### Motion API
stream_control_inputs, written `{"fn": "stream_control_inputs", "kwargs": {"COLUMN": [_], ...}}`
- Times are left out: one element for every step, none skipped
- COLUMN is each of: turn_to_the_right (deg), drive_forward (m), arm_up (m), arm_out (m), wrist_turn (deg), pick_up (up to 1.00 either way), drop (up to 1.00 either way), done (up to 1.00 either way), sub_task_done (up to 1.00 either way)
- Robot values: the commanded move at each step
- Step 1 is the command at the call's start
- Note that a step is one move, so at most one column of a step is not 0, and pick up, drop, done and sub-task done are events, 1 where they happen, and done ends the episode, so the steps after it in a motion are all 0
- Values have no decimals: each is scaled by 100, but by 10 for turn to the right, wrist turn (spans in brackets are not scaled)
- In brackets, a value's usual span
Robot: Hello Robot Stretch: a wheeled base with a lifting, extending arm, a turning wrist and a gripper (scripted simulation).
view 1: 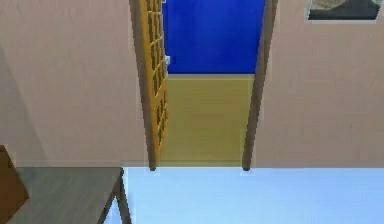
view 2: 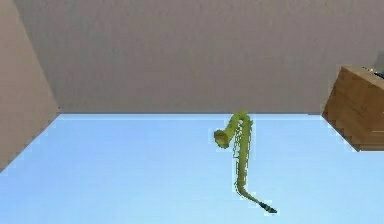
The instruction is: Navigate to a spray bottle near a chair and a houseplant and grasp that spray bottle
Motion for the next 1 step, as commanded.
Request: {"fn": "stream_control_inputs", "kwargs": {"turn_to_the_right": [30], "drive_forward": [0], "arm_up": [0], "arm_out": [0], "wrist_turn": [0], "pick_up": [0], "drop": [0], "done": [0], "sub_task_done": [0]}}
